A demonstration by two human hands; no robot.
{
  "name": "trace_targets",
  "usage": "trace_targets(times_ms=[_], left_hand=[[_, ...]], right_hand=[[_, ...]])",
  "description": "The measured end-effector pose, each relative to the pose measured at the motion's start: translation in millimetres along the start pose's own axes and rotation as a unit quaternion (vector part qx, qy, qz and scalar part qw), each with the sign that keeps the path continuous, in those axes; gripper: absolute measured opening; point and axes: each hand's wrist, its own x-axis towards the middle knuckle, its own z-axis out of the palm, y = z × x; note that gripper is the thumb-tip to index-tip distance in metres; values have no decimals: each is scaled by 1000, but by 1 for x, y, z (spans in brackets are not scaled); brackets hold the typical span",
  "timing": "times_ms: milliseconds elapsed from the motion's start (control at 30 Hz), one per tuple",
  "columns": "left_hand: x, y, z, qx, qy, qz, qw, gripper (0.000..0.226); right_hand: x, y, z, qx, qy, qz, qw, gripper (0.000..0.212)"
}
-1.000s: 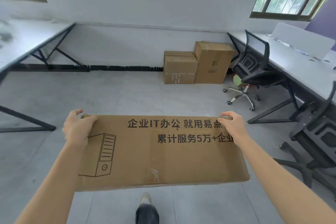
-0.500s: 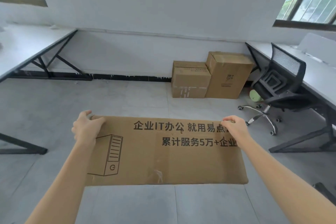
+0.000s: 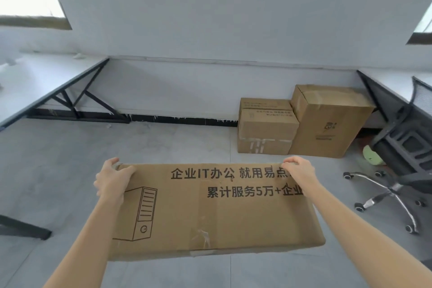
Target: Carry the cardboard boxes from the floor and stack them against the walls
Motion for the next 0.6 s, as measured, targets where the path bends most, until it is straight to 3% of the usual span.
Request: trace_targets(times_ms=[333,600], left_hand=[[102,54,91,-2,59,-37,998,56],[236,99,171,5,70,-63,996,55]], right_hand=[[169,-50,46,20,-78,-7,997,11],[323,-118,108,4,-114,-14,993,12]])
